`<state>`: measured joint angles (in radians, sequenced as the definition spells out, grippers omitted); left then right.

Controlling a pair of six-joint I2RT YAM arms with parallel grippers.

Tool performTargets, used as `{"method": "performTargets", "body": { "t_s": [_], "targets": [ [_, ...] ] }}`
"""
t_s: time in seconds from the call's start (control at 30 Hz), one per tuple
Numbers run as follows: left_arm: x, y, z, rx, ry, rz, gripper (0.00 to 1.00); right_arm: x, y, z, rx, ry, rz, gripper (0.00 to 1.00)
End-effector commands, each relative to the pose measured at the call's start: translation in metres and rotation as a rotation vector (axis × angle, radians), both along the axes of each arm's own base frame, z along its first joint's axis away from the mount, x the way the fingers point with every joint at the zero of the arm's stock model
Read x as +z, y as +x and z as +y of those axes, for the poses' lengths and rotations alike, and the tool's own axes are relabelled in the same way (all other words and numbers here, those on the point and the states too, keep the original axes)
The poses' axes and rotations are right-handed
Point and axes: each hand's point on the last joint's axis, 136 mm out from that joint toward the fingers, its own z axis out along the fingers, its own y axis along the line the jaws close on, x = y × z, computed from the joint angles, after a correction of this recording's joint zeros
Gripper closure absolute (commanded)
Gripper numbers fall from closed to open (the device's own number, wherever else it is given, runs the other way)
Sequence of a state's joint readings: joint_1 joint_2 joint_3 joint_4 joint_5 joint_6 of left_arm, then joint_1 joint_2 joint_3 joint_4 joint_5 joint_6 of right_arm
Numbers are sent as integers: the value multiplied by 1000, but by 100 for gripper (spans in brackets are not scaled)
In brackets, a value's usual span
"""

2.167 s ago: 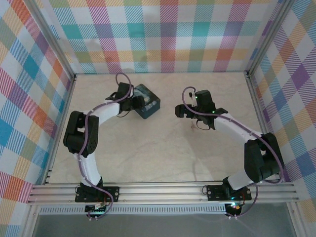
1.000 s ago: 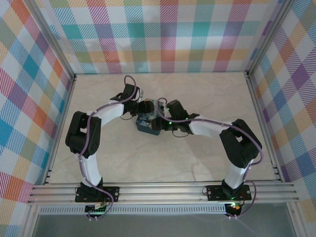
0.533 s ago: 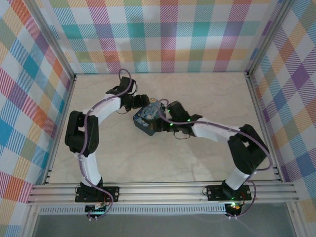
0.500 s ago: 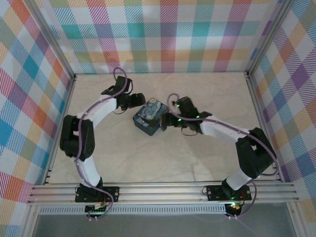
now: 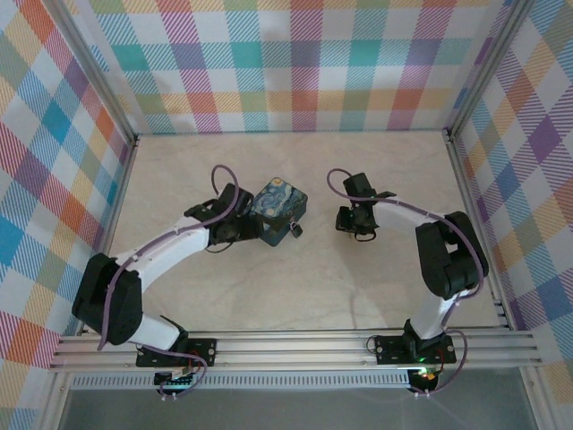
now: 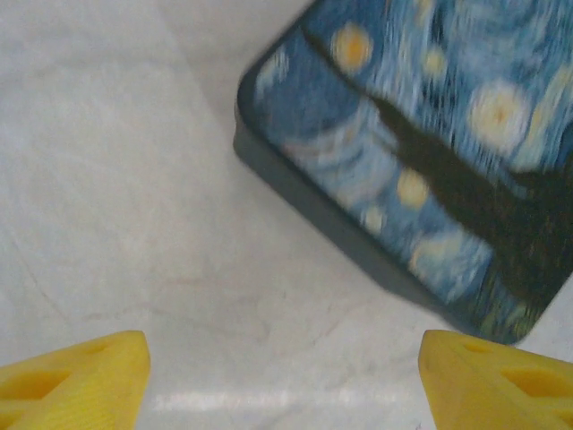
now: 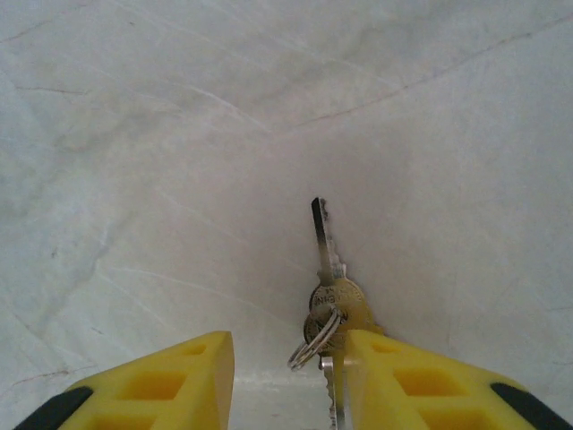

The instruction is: Unlock a padlock with a key

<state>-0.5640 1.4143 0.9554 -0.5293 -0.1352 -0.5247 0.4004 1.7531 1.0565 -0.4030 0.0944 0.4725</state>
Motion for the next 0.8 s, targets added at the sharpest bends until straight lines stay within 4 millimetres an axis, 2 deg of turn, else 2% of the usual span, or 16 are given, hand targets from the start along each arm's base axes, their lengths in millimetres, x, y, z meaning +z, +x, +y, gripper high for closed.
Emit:
{"method": "performTargets", "body": {
  "t_s": [0.0, 0.13, 0.2, 0.4, 0.47, 0.6, 0.77],
  "targets": [
    [12, -10, 3, 30, -2, -38, 21, -3, 1, 1, -33, -6, 24, 66],
    [21, -14, 3, 27, -13, -64, 21, -9, 0, -1, -52, -8, 33, 72],
    [27, -16, -2, 15, -36, -73, 22, -9, 0, 0, -54, -3, 34, 78],
    [29, -26, -32, -38, -162, -35, 22, 0, 0, 9, 1, 30, 20, 97],
    [30, -27, -43, -39, -222, -14, 22, 12, -3, 19, 46, 74, -8, 98],
    [37, -24, -63, -27, -322, 32, 22, 49, -18, 53, 196, 223, -80, 98],
    [51, -18, -72, 44, -378, 81, 21, 96, -45, 96, 368, 402, -132, 98]
  ]
}}
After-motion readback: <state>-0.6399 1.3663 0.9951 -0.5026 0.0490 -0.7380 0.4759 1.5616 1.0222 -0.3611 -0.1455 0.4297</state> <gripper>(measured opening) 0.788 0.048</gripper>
